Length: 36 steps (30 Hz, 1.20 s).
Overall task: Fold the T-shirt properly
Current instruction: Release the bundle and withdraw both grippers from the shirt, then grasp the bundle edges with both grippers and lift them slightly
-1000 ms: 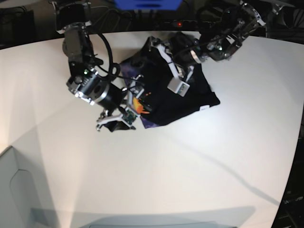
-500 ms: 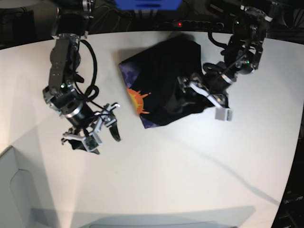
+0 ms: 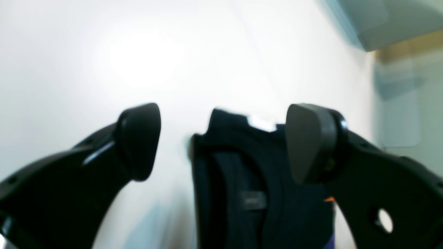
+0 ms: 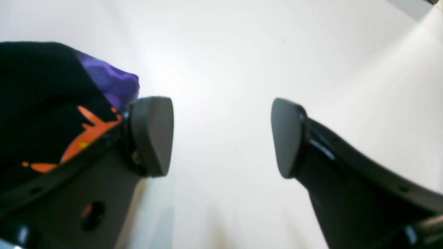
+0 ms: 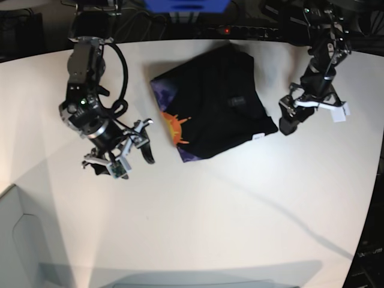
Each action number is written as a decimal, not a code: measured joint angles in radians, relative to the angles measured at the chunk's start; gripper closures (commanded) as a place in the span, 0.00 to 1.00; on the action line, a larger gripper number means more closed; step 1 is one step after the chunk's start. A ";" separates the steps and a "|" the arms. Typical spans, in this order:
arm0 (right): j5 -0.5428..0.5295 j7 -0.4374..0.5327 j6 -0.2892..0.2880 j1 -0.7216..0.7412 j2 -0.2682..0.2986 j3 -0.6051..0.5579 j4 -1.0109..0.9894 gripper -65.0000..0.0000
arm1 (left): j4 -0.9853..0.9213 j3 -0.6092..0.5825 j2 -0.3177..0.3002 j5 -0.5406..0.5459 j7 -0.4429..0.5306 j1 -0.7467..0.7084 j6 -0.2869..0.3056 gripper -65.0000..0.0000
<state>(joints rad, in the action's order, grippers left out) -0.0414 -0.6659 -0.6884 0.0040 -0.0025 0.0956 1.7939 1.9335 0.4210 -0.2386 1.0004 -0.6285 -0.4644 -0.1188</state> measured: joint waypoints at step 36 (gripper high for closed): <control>0.000 0.000 0.000 -0.040 0.000 -0.002 -0.003 0.30 | 0.011 -0.234 0.000 -0.114 0.011 0.010 -0.005 1.00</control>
<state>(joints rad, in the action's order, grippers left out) -0.0414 -0.6659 -0.6888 -0.0357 -0.0025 0.0937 1.7905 1.9450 0.1871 -0.2382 0.8864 -0.6174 -0.4541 -0.1238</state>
